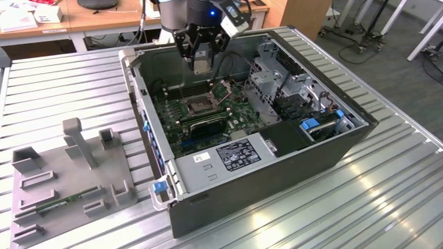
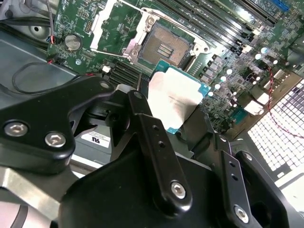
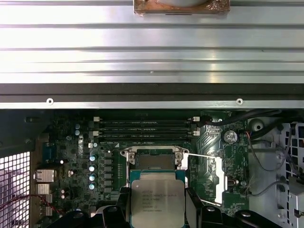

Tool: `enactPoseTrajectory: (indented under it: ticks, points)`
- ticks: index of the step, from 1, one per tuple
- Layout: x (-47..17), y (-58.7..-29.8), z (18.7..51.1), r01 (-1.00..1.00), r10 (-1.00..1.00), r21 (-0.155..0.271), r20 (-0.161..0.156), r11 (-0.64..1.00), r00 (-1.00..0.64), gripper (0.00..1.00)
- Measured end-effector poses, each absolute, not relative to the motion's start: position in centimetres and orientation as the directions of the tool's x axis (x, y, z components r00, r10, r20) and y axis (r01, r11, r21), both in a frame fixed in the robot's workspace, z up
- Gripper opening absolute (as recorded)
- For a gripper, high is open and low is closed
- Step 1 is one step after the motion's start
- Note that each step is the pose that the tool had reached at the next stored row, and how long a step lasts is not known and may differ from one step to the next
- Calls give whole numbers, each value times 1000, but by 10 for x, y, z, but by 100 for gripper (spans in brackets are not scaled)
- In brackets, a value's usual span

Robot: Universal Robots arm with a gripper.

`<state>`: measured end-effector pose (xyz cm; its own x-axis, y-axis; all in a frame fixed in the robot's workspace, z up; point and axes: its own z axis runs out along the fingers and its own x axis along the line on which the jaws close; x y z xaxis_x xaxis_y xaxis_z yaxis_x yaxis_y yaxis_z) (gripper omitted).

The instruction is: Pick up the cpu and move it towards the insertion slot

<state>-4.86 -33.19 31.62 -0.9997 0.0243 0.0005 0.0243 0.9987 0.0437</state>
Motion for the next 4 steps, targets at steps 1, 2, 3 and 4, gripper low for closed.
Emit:
enactPoseTrajectory:
  ticks: [1,2,3,4]
  points:
    - [-48,-332,316,24,24,44,0,999,-1000,54]
    - [-48,-332,316,24,24,44,1,999,-1000,54]
    - [-48,-332,316,24,24,44,1,999,-1000,54]
    - [-48,-332,316,24,24,44,0,999,-1000,54]
